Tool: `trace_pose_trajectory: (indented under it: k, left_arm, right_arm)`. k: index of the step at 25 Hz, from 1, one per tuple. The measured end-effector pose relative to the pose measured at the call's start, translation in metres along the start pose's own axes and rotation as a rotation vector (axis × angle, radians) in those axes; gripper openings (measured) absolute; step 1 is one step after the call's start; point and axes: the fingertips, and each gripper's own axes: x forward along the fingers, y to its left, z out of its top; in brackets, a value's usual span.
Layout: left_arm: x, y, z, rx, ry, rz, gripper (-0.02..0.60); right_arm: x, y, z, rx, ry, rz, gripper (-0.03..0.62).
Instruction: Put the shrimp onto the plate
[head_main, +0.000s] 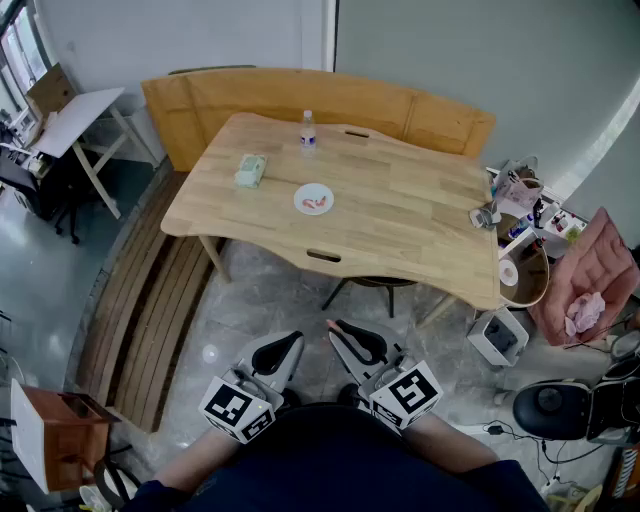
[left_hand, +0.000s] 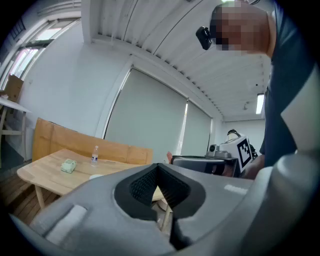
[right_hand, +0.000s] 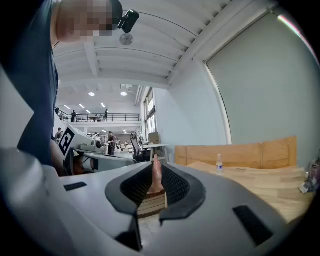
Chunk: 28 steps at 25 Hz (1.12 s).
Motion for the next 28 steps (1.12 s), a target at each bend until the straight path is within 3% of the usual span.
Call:
trace_pose_trajectory:
  k: [18, 28]
  left_arm:
    - [0.012, -0.005, -0.002, -0.002, -0.003, 0.02, 0.005]
    - [0.041, -0.007, -0.002, 0.003, 0.007, 0.045, 0.005]
  right_arm:
    - [-0.004, -0.007, -0.003, 0.022, 0.004, 0.04, 0.066]
    - [-0.01, -0.037, -0.003, 0.032, -0.008, 0.065, 0.066]
